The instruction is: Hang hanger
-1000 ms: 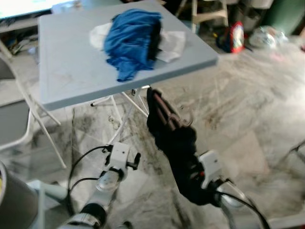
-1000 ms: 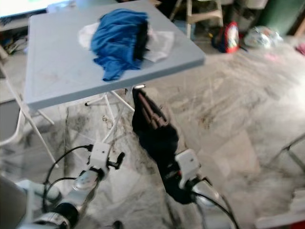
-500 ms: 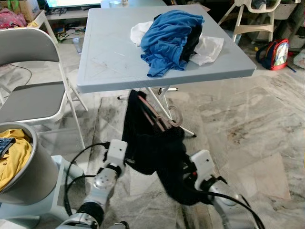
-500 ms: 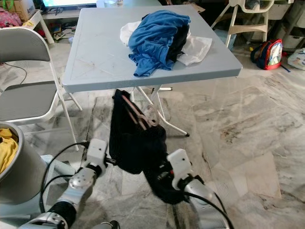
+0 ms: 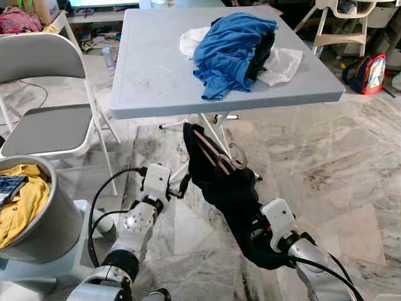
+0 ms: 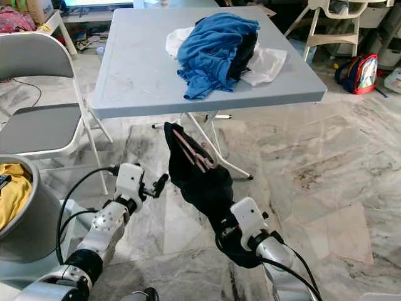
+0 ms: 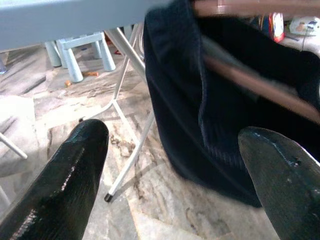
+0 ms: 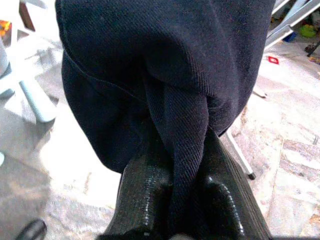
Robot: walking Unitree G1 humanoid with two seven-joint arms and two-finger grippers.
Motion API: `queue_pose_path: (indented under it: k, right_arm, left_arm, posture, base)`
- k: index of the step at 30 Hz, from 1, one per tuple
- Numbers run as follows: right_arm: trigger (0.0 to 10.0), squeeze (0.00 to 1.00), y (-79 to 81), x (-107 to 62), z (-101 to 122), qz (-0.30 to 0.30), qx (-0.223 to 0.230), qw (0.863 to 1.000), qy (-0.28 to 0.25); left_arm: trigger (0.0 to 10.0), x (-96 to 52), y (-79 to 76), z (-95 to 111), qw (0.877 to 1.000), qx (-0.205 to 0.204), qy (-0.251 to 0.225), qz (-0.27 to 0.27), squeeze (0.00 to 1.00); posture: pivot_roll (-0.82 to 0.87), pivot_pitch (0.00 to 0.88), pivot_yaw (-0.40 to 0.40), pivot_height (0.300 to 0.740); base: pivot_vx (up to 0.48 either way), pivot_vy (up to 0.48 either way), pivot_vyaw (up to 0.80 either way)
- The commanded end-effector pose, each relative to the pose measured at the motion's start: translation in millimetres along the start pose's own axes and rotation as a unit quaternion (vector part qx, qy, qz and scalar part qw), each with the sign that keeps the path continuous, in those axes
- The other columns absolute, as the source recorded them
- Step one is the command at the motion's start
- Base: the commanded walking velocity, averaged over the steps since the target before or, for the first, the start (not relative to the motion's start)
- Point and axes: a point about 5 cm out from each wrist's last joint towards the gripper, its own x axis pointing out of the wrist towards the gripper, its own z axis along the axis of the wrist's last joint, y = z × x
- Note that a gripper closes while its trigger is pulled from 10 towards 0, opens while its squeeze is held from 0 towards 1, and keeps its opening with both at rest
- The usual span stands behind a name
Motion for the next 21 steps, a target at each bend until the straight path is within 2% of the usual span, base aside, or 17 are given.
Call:
queue_pose_path:
  k: [1, 2, 3, 4, 6, 15, 16, 18, 19, 21]
  right_arm:
    - [10.0, 0.0, -2.7, -1.8, 10.6, 0.011, -0.01, 0.999, -0.031]
    - [10.0, 0.0, -2.8, -2.1, 10.7, 0.013, -0.009, 0.999, -0.031]
    - [10.0, 0.0, -3.8, -3.7, 12.2, 0.02, -0.013, 0.999, -0.035]
    - [10.0, 0.0, -4.2, -4.7, 13.8, 0.025, -0.01, 0.999, -0.039]
    - [10.0, 0.0, -3.9, -6.9, 18.6, 0.044, -0.004, 0.998, -0.049]
    - [10.0, 0.0, 0.1, -19.9, 30.4, 0.124, -0.008, 0.991, -0.057]
    - [10.0, 0.0, 0.4, -23.7, 31.0, 0.136, -0.005, 0.989, -0.054]
    - [10.0, 0.0, 0.2, -25.4, 31.1, 0.14, -0.005, 0.989, -0.053]
    - [10.0, 0.0, -0.9, -28.5, 31.1, 0.145, -0.005, 0.988, -0.049]
    - [10.0, 0.0, -2.4, -32.1, 32.2, 0.15, -0.003, 0.988, -0.046]
  left_arm:
    - [10.0, -0.1, 4.7, 1.0, 1.0, -0.009, -0.001, 0.0, 0.0]
    - [10.0, 0.2, 4.7, 1.4, 1.0, -0.011, -0.002, -0.001, 0.0]
    - [10.0, 0.8, 3.6, 0.4, 1.0, -0.018, 0.005, -0.007, 0.3]
    - [10.0, 1.1, 2.8, 0.5, 0.999, -0.03, 0.004, -0.013, 1.0]
    - [10.0, 2.0, 0.7, 1.0, 0.998, -0.05, 0.002, -0.027, 1.0]
    - [10.0, 6.3, 0.7, 2.0, 0.999, -0.043, 0.018, -0.021, 1.0]
    - [10.0, 7.2, 2.7, 2.9, 0.999, -0.04, 0.02, -0.015, 0.43]
    - [10.0, 7.6, 4.1, 3.4, 0.999, -0.038, 0.021, -0.011, 0.43]
    - [10.0, 8.3, 6.7, 4.4, 0.999, -0.037, 0.023, -0.005, 0.0]
    - [10.0, 8.7, 9.8, 4.4, 0.999, -0.027, 0.029, 0.001, 0.0]
  posture:
    - [-0.03, 0.161, -0.011, 0.74]
    - [-0.03, 0.161, -0.011, 0.74]
    - [-0.03, 0.162, -0.012, 0.74]
    - [-0.03, 0.162, -0.013, 0.74]
    - [-0.04, 0.163, -0.014, 0.74]
    - [-0.06, 0.165, -0.014, 0.74]
    - [-0.06, 0.167, -0.014, 0.74]
    - [-0.06, 0.167, -0.014, 0.74]
    - [-0.06, 0.169, -0.012, 0.74]
    - [-0.07, 0.17, -0.012, 0.74]
  base:
    - [0.0, 0.0, 0.0]
    - [0.0, 0.0, 0.0]
    - [0.0, 0.0, 0.0]
    - [0.0, 0.0, 0.0]
    - [0.0, 0.0, 0.0]
    - [0.0, 0.0, 0.0]
    - [0.0, 0.0, 0.0]
    - [0.0, 0.0, 0.0]
    - [0.0, 0.0, 0.0]
    - [0.0, 0.0, 0.0]
